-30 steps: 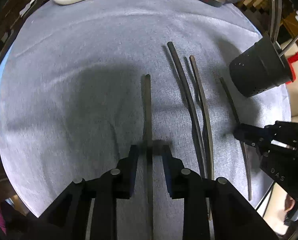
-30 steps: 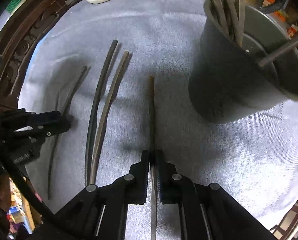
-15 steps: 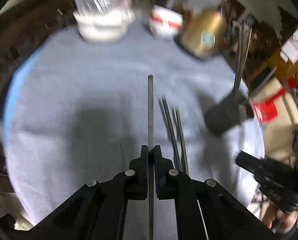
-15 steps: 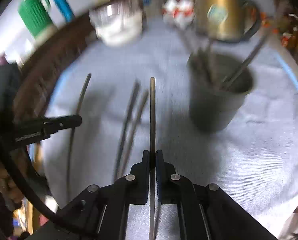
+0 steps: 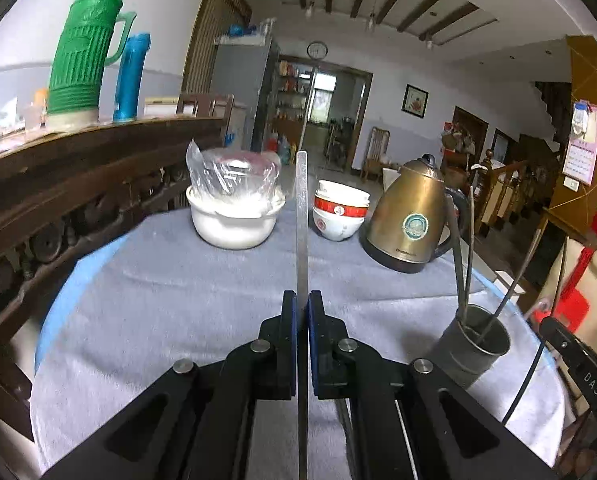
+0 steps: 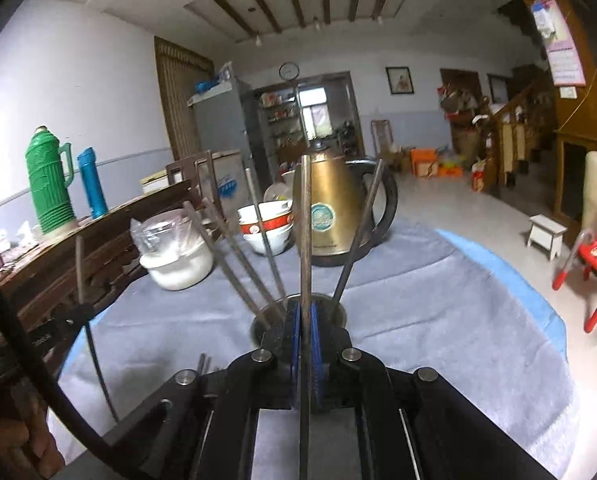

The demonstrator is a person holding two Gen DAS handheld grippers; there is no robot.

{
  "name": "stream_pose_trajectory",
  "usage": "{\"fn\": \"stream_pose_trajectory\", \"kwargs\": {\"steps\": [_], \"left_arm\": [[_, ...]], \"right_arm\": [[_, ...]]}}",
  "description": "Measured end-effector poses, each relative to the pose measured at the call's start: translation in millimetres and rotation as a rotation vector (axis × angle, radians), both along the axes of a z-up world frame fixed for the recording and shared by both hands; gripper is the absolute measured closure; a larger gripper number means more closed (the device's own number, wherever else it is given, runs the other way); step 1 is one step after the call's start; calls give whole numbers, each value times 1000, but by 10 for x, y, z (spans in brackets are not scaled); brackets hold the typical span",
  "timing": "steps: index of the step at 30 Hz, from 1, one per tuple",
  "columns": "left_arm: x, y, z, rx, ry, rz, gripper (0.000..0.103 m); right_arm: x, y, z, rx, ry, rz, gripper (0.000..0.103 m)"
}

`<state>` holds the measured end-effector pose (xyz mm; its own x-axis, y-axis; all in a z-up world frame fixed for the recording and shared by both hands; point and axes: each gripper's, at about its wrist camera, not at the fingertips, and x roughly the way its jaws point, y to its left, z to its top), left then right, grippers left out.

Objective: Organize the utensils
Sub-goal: 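Lift both held chopsticks upright and carry them over the grey holder cup, then lower the chopsticks into the cup and open both tools to release them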

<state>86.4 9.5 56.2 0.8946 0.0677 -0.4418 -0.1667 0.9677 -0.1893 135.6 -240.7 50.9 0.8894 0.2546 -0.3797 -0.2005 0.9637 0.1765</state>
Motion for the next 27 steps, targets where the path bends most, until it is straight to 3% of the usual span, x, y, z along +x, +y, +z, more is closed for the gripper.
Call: {"fn": "stream_pose_trajectory", "kwargs": {"steps": [4, 12, 20, 27], "left_arm": [[-37, 5, -115, 33, -4, 8, 98], [-448, 52, 6, 53, -39, -7, 96], [-850, 168, 91, -3, -33, -29, 96], [-980, 240, 94, -54, -19, -29, 95]], "right_arm": [[-52, -65, -26, -25, 4, 0, 97], [-480, -205, 58, -45, -6, 14, 97], [-837, -405, 139, 2, 15, 17, 97], [-1028, -520, 159, 36, 39, -2, 97]]}}
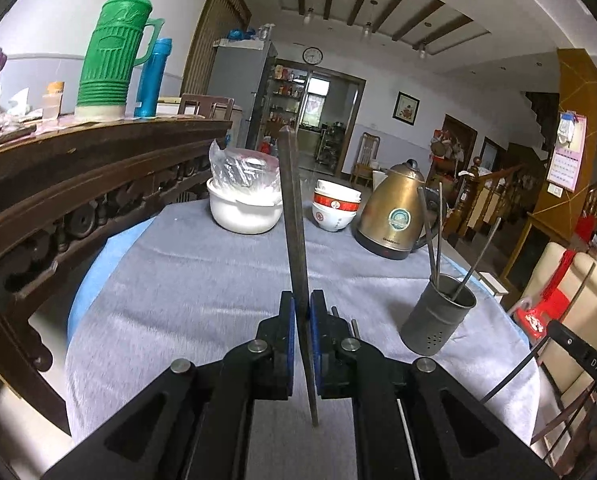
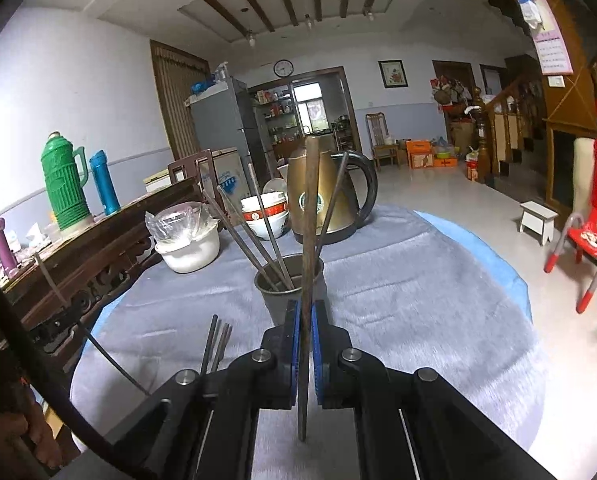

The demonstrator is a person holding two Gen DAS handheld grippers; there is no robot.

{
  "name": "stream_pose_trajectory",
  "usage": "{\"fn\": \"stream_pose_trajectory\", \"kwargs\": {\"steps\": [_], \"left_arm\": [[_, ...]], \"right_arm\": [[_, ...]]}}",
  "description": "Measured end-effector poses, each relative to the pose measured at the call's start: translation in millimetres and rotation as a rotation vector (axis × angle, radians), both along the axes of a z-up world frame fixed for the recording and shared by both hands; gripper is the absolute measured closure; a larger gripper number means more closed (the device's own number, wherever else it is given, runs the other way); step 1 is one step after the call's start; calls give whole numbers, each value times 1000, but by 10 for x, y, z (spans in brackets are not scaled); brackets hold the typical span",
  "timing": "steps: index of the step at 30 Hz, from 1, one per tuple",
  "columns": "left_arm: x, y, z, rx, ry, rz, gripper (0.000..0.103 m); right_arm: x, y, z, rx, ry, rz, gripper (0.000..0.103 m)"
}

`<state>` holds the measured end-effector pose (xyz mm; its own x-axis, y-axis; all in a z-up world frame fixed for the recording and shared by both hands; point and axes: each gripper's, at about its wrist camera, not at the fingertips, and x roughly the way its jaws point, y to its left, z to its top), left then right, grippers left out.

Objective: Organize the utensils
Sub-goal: 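Lower the chopsticks into the cup and open both tools to release them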

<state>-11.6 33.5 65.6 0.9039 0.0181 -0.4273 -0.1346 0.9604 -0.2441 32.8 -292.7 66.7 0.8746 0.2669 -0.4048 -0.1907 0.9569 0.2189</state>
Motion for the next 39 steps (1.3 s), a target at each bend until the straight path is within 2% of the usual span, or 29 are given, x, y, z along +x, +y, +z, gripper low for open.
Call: {"fn": "stream_pose_trajectory", "kwargs": {"steps": [7, 14, 20, 26, 34, 39], "left_arm": [[15, 57, 44, -61, 3, -1, 96], [77, 175, 249, -182, -28, -9, 96], [153, 145, 441, -262, -65, -53, 96], [339, 21, 612, -324, -82, -109, 96], [738, -328, 907, -332, -122, -209, 96], [1036, -600, 1014, -298, -130, -244, 96]], "right_arm": [[-40, 5, 30, 14, -1, 4, 97], [19, -52, 271, 66, -59, -3, 97], [15, -120, 507, 92, -121, -14, 97], [59, -190, 637, 125, -145, -18, 97], [214, -232, 924, 125, -224, -27, 97], [404, -194, 1057, 103, -272, -31, 97]]}}
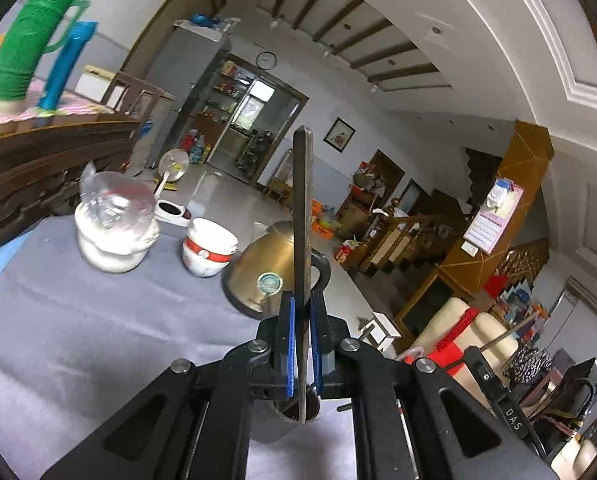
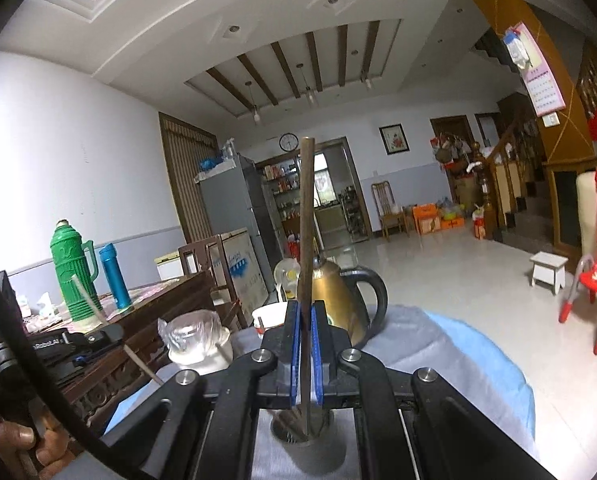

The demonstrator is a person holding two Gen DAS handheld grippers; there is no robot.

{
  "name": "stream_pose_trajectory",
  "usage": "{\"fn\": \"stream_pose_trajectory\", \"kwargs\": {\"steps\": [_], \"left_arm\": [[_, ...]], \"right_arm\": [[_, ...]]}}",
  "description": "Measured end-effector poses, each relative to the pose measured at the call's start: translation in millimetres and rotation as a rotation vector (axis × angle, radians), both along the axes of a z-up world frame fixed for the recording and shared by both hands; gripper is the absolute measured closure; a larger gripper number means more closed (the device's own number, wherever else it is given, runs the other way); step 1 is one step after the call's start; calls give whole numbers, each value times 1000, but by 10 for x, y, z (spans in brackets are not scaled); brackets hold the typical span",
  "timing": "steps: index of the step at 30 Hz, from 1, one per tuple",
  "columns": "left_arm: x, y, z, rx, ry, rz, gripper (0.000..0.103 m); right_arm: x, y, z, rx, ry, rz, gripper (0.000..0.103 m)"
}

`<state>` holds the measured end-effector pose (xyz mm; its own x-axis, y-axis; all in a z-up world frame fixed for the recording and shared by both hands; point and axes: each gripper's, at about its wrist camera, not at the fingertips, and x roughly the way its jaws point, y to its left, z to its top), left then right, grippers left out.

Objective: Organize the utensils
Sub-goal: 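Lower the chopsticks into the cup and open both tools to release them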

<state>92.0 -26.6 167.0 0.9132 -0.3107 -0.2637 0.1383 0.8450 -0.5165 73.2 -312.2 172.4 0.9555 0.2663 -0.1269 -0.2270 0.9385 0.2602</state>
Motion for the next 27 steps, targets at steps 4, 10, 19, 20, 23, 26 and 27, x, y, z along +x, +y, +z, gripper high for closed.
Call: {"fn": "stream_pose_trajectory", "kwargs": {"steps": [4, 10, 19, 20, 23, 26, 27], "left_arm": [[160, -197, 6, 65, -6, -22, 96], [441, -427, -136, 126, 36, -71, 96], [710, -656, -449, 232, 113, -164, 96], [731, -687, -474, 248, 122, -173, 96], [780, -758, -528, 274, 143, -211, 96], [829, -796, -565, 288, 162, -232, 96], [842, -807, -573, 290, 167, -237, 96]], "right_arm": [[239, 62, -36, -24, 18, 2, 97], [549, 159, -262, -62, 88, 23, 97], [817, 168, -573, -85, 192, 66, 97], [834, 177, -600, -88, 201, 70, 97], [898, 200, -667, -94, 229, 84, 97], [945, 200, -723, -98, 252, 97, 97], [964, 205, -736, -100, 260, 102, 97]]}}
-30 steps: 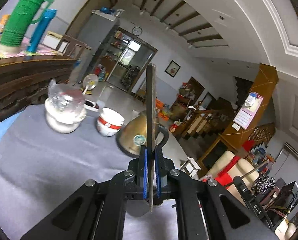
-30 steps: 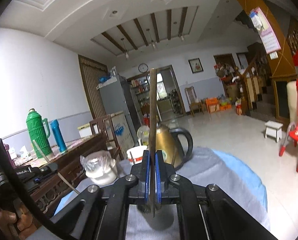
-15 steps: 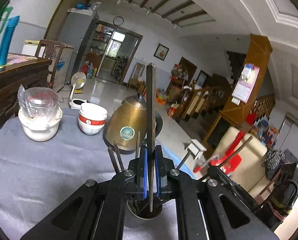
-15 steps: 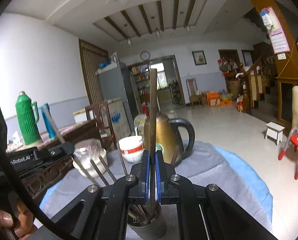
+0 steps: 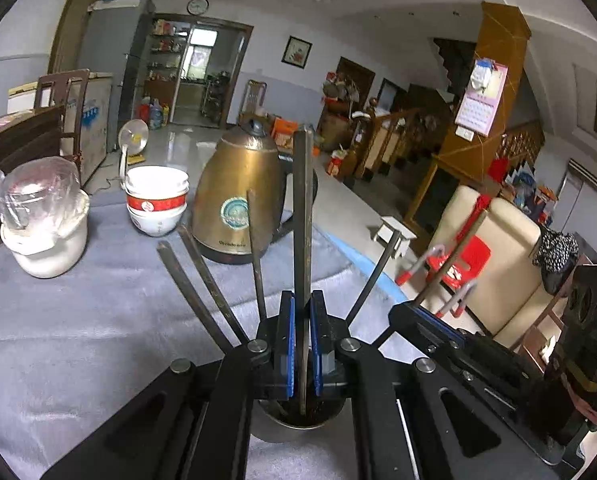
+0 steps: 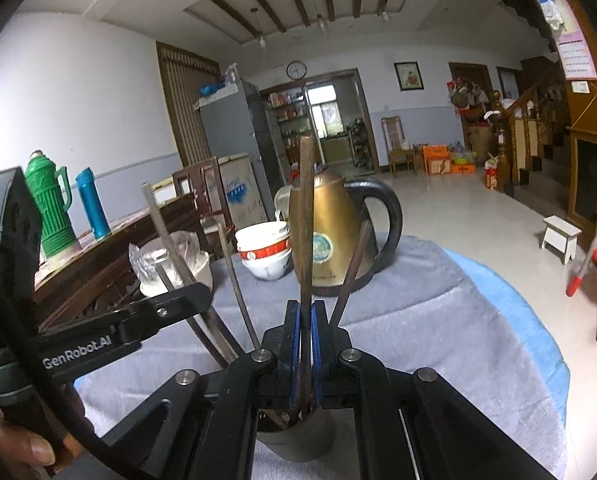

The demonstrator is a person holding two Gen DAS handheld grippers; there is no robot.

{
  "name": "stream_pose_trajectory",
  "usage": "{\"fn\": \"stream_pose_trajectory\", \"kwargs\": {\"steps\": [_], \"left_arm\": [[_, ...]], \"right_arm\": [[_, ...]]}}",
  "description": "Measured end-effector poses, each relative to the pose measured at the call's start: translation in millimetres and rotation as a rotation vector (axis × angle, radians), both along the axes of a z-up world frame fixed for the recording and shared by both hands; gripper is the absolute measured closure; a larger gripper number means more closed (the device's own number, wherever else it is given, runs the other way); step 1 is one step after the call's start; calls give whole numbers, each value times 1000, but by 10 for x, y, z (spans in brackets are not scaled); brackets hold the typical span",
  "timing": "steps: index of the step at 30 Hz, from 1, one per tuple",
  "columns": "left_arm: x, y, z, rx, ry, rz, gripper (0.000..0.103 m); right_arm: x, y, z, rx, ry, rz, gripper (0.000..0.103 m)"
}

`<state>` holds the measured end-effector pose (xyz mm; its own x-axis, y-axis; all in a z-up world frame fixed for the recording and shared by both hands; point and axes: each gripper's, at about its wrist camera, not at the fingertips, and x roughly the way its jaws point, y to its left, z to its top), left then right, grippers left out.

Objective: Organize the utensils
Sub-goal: 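Lower the chopsticks into the cup and open both tools to release them, then grasp a dark chopstick with the left tool while the right tool grasps another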

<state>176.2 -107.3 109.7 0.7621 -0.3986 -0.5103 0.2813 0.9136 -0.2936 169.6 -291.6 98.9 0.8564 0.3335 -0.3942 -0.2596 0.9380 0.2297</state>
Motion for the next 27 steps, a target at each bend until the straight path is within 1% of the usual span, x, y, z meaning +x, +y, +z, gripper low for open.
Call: {"fn": "stream_pose_trajectory", "kwargs": {"steps": [12, 16, 17, 18, 19, 20, 21, 22, 23, 25, 27], "left_arm": [[97, -60, -102, 18, 69, -27, 96], [133, -38, -104, 9, 101, -16, 96], [120, -15, -74, 1, 100, -9, 93], [107, 5, -39, -6, 91, -4, 87], [76, 33, 13, -14, 76, 2, 82], [42, 66, 68, -21, 64, 10, 69], [10, 104, 109, -27, 56, 18, 61], [-43, 160, 169, -39, 39, 29, 61], [-90, 213, 219, -48, 23, 35, 60], [-205, 346, 327, -67, -1, 53, 57], [-370, 511, 411, -84, -33, 84, 44]], "right_arm": [[77, 40, -90, -11, 58, 11, 97], [107, 30, -97, -3, 75, 2, 96], [107, 22, -89, 1, 76, -2, 95], [108, 11, -72, 1, 76, -9, 95], [100, 2, -47, -6, 72, -22, 91], [88, -8, -16, -14, 66, -37, 85], [75, -19, 15, -13, 59, -48, 81], [47, -50, 58, -4, 50, -65, 70], [21, -84, 97, 4, 40, -81, 54], [-94, -153, 207, 20, -3, -122, 35], [-215, -197, 301, 27, -37, -137, 35]]}}
